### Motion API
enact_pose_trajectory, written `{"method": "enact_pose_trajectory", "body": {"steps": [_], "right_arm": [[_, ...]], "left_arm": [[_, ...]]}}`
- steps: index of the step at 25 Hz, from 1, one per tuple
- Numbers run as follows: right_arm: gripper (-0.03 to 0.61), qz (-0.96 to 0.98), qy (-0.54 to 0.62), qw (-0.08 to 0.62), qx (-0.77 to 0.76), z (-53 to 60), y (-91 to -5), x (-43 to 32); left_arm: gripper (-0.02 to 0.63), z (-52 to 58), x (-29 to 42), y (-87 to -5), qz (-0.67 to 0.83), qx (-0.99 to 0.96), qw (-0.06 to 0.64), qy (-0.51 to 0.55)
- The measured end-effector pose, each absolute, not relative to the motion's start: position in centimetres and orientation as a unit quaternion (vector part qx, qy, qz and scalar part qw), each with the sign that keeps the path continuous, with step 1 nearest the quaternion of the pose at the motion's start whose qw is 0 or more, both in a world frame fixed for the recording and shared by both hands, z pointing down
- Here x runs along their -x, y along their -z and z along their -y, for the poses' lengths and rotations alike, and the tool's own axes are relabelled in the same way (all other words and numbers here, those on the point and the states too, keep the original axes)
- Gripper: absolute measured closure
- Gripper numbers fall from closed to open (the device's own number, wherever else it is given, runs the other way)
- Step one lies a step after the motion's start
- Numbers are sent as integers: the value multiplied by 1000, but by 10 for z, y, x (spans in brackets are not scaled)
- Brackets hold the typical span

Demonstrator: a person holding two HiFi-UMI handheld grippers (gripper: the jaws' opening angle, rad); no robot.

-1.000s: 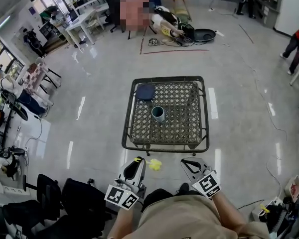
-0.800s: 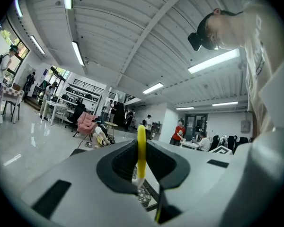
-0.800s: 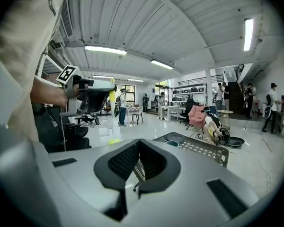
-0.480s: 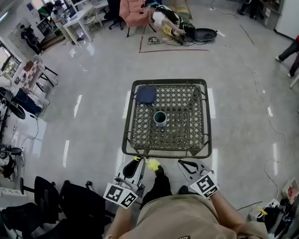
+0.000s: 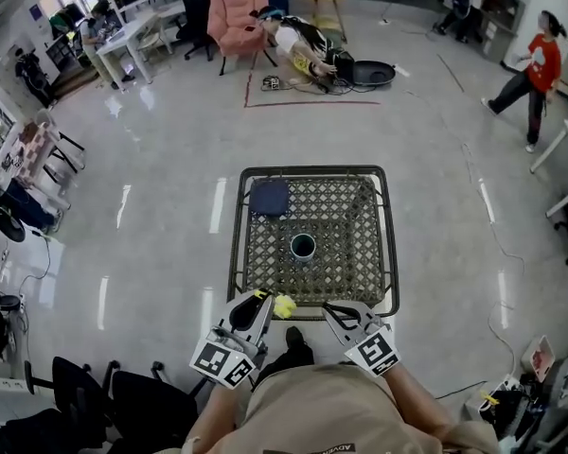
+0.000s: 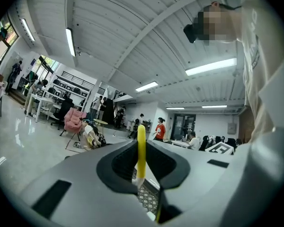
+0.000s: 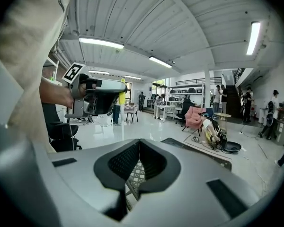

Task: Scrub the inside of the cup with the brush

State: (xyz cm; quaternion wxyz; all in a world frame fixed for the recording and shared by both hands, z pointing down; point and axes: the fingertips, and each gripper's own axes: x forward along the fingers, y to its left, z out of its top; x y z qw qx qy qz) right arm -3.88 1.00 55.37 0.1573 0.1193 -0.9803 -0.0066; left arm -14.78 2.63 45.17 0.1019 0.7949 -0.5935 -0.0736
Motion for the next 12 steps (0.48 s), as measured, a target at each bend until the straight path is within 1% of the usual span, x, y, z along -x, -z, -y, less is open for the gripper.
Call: {"method": "enact_pose_trajectory", "body": {"steps": [12], "right_arm": [[561,975,0,164,-147,24,-547,92]], "left_arm": [[555,23,200,-460,543,-827,119,85]]}}
